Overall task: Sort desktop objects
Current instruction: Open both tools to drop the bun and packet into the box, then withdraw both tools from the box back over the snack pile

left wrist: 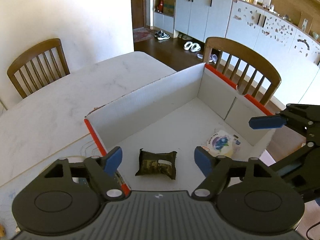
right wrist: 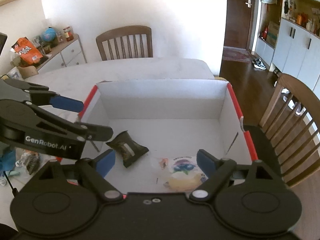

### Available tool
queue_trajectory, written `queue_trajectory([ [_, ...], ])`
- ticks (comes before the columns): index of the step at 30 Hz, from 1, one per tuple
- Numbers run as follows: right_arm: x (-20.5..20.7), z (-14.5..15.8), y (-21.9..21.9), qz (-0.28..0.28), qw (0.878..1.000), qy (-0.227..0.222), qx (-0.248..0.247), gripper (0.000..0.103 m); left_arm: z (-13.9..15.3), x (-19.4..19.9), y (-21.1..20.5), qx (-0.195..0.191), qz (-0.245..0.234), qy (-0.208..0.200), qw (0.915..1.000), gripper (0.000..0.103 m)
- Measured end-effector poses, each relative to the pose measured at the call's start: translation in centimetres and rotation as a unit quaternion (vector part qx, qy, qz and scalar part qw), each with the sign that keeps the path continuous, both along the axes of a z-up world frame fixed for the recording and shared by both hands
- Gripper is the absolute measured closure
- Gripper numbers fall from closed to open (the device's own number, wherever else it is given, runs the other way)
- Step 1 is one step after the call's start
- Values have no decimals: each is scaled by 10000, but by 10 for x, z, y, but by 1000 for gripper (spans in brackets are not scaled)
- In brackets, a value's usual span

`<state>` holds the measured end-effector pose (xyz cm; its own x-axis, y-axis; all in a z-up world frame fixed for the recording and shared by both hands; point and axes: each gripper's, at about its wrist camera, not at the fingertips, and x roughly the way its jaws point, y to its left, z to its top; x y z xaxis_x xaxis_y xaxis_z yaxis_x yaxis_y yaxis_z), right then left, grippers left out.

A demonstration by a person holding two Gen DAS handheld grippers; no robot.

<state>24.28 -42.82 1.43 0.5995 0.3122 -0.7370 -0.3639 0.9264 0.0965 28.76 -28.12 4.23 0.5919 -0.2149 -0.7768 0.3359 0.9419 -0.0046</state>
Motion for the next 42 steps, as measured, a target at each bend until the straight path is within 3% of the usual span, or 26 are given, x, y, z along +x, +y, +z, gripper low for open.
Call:
queue_trajectory([
  [9,-30,18,22,-13,9997,-259,21,13,17,-31,34,-142,163,-302,9993,2],
  [17,-57,24,61,90,9990,-400,158,13,23,-63,79,-172,415,-475,9979,2],
  [42,-124,13,171,30,9989,-410,231,13,31,-153,204,-459,485,-1001,9927,1],
])
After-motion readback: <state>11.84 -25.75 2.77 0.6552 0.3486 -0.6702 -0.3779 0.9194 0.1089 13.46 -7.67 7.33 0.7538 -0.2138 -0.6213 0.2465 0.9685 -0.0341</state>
